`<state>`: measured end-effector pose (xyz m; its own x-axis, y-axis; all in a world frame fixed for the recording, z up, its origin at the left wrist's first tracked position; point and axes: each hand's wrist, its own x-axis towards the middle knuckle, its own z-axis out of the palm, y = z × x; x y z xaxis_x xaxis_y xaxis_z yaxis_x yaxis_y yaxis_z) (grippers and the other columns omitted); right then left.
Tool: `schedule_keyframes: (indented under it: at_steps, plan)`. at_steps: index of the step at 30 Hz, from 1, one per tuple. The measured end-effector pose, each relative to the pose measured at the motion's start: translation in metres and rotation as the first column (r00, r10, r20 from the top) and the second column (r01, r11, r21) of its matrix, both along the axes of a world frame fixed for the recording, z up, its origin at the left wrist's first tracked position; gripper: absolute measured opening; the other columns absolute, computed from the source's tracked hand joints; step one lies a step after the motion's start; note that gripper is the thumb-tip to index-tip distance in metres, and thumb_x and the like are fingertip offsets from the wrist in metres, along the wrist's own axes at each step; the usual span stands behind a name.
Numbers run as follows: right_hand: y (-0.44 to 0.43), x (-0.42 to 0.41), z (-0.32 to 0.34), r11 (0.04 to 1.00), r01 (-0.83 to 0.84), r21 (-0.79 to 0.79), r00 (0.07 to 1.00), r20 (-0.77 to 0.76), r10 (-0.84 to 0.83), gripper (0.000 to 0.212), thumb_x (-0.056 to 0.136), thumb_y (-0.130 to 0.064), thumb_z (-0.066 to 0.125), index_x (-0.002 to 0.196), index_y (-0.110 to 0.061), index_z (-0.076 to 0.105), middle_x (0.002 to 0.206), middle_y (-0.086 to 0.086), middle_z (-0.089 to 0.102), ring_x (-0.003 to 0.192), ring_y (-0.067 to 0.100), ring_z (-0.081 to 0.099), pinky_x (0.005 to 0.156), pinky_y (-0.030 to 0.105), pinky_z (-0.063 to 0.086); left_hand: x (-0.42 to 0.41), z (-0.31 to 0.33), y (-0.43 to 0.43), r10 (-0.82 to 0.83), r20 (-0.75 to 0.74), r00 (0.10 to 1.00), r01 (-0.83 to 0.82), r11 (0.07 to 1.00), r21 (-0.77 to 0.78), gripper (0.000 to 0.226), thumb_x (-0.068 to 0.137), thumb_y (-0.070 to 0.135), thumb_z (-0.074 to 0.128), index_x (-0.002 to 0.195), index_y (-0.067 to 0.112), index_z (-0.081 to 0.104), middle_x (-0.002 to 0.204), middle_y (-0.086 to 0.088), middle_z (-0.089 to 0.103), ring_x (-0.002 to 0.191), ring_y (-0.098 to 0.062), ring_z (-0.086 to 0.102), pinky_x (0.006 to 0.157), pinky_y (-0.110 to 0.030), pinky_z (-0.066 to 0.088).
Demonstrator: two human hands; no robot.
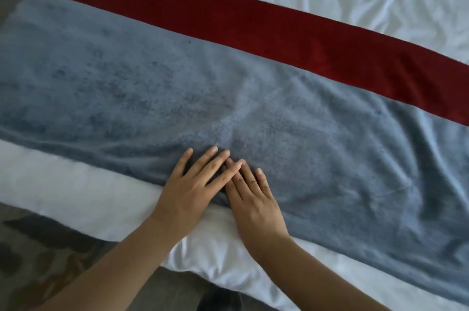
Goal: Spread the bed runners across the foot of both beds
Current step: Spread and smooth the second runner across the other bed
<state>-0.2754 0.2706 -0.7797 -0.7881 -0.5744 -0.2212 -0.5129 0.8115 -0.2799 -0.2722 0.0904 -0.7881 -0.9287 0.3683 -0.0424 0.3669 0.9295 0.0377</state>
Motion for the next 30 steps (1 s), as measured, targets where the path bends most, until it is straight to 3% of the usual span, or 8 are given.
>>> schedule_keyframes:
  at_steps: [4, 7, 10, 16, 21, 24, 27, 30]
  plan:
    - [-0.041, -0.012, 0.002, 1.0, -0.013, -0.01, 0.999, 0.045, 0.014, 0.061, 0.094, -0.016, 0.043, 0.154, -0.004, 0.037, 0.164, 0.013, 0.026, 0.151, 0.026, 0.024, 0.122, 0.047, 0.023, -0.014, 0.004, -0.046, 0.01, 0.03, 0.999, -0.011, 1.0, 0.021, 0.057, 0.098, 0.022, 0.058, 0.153, 0.033, 0.046, 0.157, -0.001, 0.048, 0.144, -0.025, 0.046, 0.111, -0.059, 0.042]
    - [-0.067, -0.021, 0.001, 0.997, -0.075, -0.026, 0.995, 0.063, 0.077, 0.066, 0.098, -0.011, 0.032, 0.16, -0.002, 0.011, 0.167, 0.014, -0.003, 0.153, 0.026, -0.008, 0.123, 0.044, -0.003, -0.021, 0.009, -0.075, 0.054, 0.108, 0.993, -0.054, 0.999, 0.0, 0.06, 0.095, 0.023, 0.044, 0.154, 0.036, 0.043, 0.161, 0.001, 0.042, 0.149, -0.023, 0.04, 0.112, -0.069, 0.034]
    - [-0.088, -0.029, 0.004, 0.995, -0.091, -0.036, 0.986, 0.135, 0.095, 0.07, 0.099, -0.007, 0.026, 0.159, -0.006, -0.011, 0.165, 0.008, -0.023, 0.146, 0.022, -0.033, 0.116, 0.038, -0.025, -0.021, 0.011, -0.099, 0.152, 0.192, 0.97, -0.151, 0.988, -0.023, 0.083, 0.08, 0.017, 0.064, 0.156, 0.04, 0.038, 0.167, 0.004, 0.031, 0.154, -0.021, 0.029, 0.109, -0.081, 0.022]
    - [-0.097, -0.03, 0.002, 0.992, -0.12, 0.044, 0.971, 0.215, 0.108, 0.07, 0.098, -0.01, 0.013, 0.153, -0.012, -0.03, 0.157, 0.001, -0.043, 0.14, 0.017, -0.045, 0.113, 0.038, -0.029, -0.002, 0.004, -0.112, 0.269, 0.274, 0.923, -0.253, 0.963, -0.096, 0.1, 0.074, 0.019, 0.081, 0.158, 0.039, 0.032, 0.171, 0.004, 0.016, 0.157, -0.032, 0.015, 0.105, -0.086, 0.012]
    - [-0.092, -0.026, 0.007, 0.969, -0.213, 0.124, 0.939, 0.301, 0.168, 0.095, 0.098, -0.019, 0.044, 0.15, -0.008, -0.035, 0.152, 0.007, -0.051, 0.141, 0.024, -0.045, 0.118, 0.045, -0.023, 0.014, 0.017, -0.106, 0.258, 0.317, 0.913, -0.227, 0.965, -0.131, 0.111, 0.051, 0.008, 0.093, 0.15, 0.032, 0.05, 0.162, -0.005, 0.04, 0.144, -0.05, 0.036, 0.096, -0.086, 0.032]
    - [-0.09, -0.035, 0.013, 0.954, -0.285, 0.097, 0.866, 0.451, 0.213, 0.112, 0.084, -0.038, 0.053, 0.151, -0.014, -0.034, 0.153, 0.001, -0.05, 0.137, 0.017, -0.051, 0.118, 0.044, -0.025, 0.007, 0.025, -0.111, 0.235, 0.434, 0.87, -0.21, 0.972, -0.106, 0.106, 0.065, 0.029, 0.077, 0.159, 0.036, 0.03, 0.17, -0.003, 0.019, 0.152, -0.048, 0.018, 0.107, -0.083, 0.022]
    - [-0.097, -0.064, 0.014, 0.997, -0.076, -0.012, 0.911, 0.405, 0.075, 0.087, 0.091, -0.051, 0.026, 0.157, -0.02, -0.022, 0.161, -0.006, -0.035, 0.143, 0.012, -0.042, 0.124, 0.043, -0.014, -0.03, 0.02, -0.098, 0.236, 0.455, 0.858, -0.284, 0.958, 0.038, 0.077, 0.091, 0.057, 0.022, 0.159, 0.036, -0.006, 0.168, 0.004, -0.017, 0.157, -0.033, -0.013, 0.118, -0.074, -0.003]
    - [-0.079, -0.093, 0.0, 0.996, 0.086, 0.027, 0.975, 0.203, -0.09, 0.069, 0.102, -0.05, 0.011, 0.16, -0.022, -0.013, 0.166, -0.007, -0.023, 0.15, 0.011, -0.028, 0.126, 0.042, -0.008, -0.078, 0.007, -0.078, 0.202, 0.308, 0.93, -0.216, 0.976, 0.009, 0.065, 0.1, 0.064, 0.01, 0.16, 0.041, 0.008, 0.171, 0.007, -0.005, 0.159, -0.027, -0.001, 0.118, -0.074, -0.001]
